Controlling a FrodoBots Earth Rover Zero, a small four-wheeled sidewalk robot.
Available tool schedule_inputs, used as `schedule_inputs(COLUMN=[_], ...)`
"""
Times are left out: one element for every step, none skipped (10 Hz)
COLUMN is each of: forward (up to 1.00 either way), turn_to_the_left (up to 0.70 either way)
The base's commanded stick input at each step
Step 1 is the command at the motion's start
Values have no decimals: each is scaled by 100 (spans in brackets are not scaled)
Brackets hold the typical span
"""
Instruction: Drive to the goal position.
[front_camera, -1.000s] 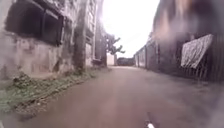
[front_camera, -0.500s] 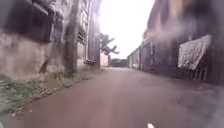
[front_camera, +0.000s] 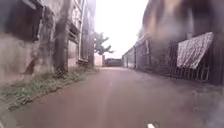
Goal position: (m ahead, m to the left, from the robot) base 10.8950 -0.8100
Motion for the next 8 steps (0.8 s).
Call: schedule_inputs(forward=[70, 70, 70, 70, 70, 70, 70, 70], turn_to_the_left=[0, 0, 0, 0, 0, -15, -35, -35])
